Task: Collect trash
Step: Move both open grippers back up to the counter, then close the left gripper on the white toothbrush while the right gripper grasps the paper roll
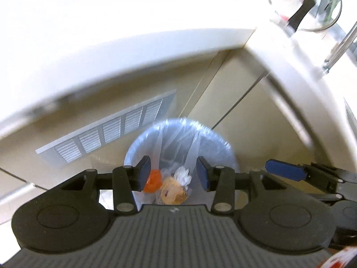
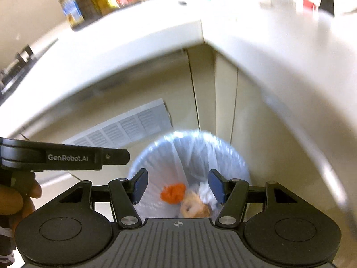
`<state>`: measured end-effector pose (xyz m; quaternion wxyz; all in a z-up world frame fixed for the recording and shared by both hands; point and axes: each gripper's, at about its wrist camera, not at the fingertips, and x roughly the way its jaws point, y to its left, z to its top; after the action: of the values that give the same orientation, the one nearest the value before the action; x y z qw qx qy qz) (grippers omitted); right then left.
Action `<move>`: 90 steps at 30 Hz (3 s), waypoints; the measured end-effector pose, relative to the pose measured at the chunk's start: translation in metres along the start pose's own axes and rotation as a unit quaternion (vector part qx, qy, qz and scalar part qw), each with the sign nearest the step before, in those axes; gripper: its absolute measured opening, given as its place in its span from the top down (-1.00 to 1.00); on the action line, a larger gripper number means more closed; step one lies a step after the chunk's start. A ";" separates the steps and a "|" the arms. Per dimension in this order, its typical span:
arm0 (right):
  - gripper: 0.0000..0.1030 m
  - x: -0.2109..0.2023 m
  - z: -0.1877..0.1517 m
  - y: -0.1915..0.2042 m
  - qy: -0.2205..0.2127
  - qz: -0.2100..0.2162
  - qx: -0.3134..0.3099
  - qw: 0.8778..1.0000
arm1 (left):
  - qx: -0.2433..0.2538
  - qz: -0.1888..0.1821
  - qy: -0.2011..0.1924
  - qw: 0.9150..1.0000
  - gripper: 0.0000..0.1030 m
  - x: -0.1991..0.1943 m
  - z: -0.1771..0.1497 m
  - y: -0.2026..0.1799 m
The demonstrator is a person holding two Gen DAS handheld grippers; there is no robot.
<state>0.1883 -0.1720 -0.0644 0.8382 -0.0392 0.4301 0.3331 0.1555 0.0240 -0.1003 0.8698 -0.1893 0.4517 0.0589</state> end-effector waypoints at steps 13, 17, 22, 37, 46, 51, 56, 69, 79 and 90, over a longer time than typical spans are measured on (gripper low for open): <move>-0.17 -0.070 0.063 -0.009 -0.126 -0.027 -0.002 0.992 | 0.023 -0.019 -0.094 0.995 0.20 -0.053 0.074 -0.033; -0.17 -0.073 0.083 -0.030 -0.146 -0.045 0.010 0.988 | 0.026 -0.018 -0.109 0.994 0.17 -0.053 0.099 -0.048; -0.17 -0.074 0.103 -0.064 -0.159 -0.059 0.027 0.985 | 0.025 -0.014 -0.117 0.993 0.15 -0.043 0.126 -0.066; -0.17 -0.059 0.138 -0.142 -0.162 -0.067 0.032 0.984 | 0.018 0.032 -0.095 0.995 0.18 0.038 0.169 -0.124; -0.16 -0.052 0.146 -0.164 -0.158 -0.062 0.037 0.985 | 0.049 0.074 -0.096 0.991 0.49 0.048 0.175 -0.134; -0.17 -0.046 0.153 -0.162 -0.160 -0.052 0.033 0.985 | 0.070 0.074 -0.091 0.991 0.60 0.040 0.173 -0.124; -0.17 -0.043 0.165 -0.154 -0.167 -0.033 0.005 0.985 | 0.079 0.068 -0.082 0.991 0.67 0.030 0.170 -0.108; -0.17 -0.012 0.209 -0.133 -0.139 -0.002 -0.132 0.981 | 0.100 0.082 -0.068 0.989 0.61 0.019 0.162 -0.086; -0.17 0.022 0.236 -0.106 -0.101 0.017 -0.271 0.957 | 0.090 0.064 -0.071 0.991 0.63 0.010 0.162 -0.069; -0.16 0.075 0.245 -0.085 -0.023 0.014 -0.404 0.914 | 0.061 0.052 -0.093 0.992 0.63 -0.007 0.164 -0.057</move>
<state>0.4396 -0.1120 0.0142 0.7557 -0.3606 0.2398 0.4914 0.2922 0.0343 0.0062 0.9138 -0.1065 0.3806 0.0937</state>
